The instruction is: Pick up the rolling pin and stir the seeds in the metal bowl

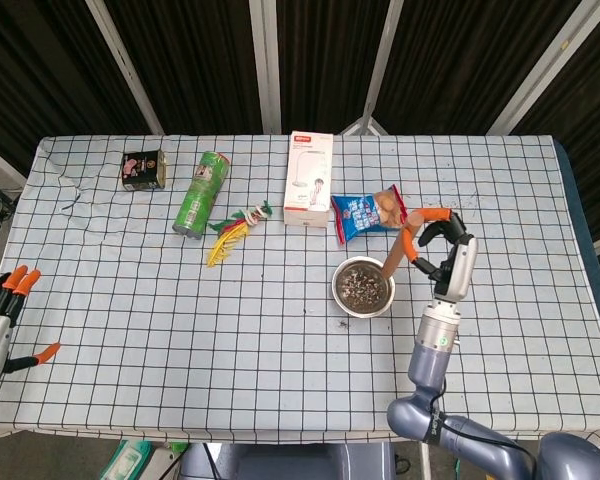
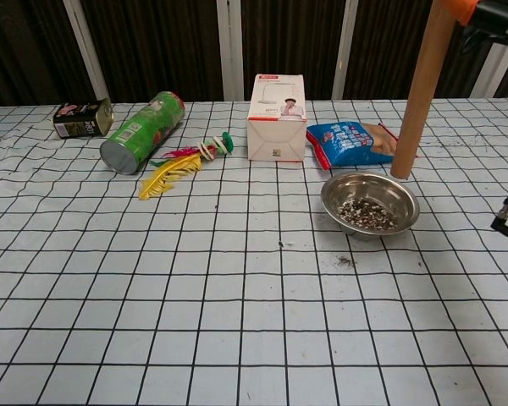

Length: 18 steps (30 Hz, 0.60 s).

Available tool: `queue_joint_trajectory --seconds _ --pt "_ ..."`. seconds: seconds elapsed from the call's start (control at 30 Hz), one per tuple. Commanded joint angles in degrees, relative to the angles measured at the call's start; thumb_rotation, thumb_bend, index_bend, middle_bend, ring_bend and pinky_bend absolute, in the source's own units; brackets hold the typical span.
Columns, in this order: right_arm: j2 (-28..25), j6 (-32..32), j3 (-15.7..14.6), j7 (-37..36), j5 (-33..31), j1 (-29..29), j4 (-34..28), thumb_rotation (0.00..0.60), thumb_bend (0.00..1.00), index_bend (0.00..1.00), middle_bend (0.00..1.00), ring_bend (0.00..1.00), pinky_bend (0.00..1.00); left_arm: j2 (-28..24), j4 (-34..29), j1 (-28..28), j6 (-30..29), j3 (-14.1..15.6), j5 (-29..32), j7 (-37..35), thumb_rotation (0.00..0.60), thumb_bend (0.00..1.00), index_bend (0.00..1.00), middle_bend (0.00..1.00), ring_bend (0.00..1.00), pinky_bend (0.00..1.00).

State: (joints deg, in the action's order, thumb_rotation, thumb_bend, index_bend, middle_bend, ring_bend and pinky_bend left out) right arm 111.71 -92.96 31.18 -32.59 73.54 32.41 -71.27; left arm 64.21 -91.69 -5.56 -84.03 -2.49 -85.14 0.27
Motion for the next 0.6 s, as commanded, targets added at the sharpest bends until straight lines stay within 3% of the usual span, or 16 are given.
queue_joint_trajectory --seconds 0.03,0.6 --pt "1.91 0.95 0.12 -0.65 -0.36 1.26 1.84 0.6 0.81 0.8 0.72 0.69 0.69 0.0 -0.23 -0.12 0.2 -0.13 0.28 0.3 0.6 0.2 0.04 0.0 0.0 0.0" --pt "8.54 1.2 -0.5 -3.05 0.26 3.8 9.98 0.6 0.81 0.8 0.72 0.69 0.69 -0.12 0.51 -0.08 0.24 0.13 0.02 -0.73 0.6 0.2 0.04 0.0 0.0 0.0"
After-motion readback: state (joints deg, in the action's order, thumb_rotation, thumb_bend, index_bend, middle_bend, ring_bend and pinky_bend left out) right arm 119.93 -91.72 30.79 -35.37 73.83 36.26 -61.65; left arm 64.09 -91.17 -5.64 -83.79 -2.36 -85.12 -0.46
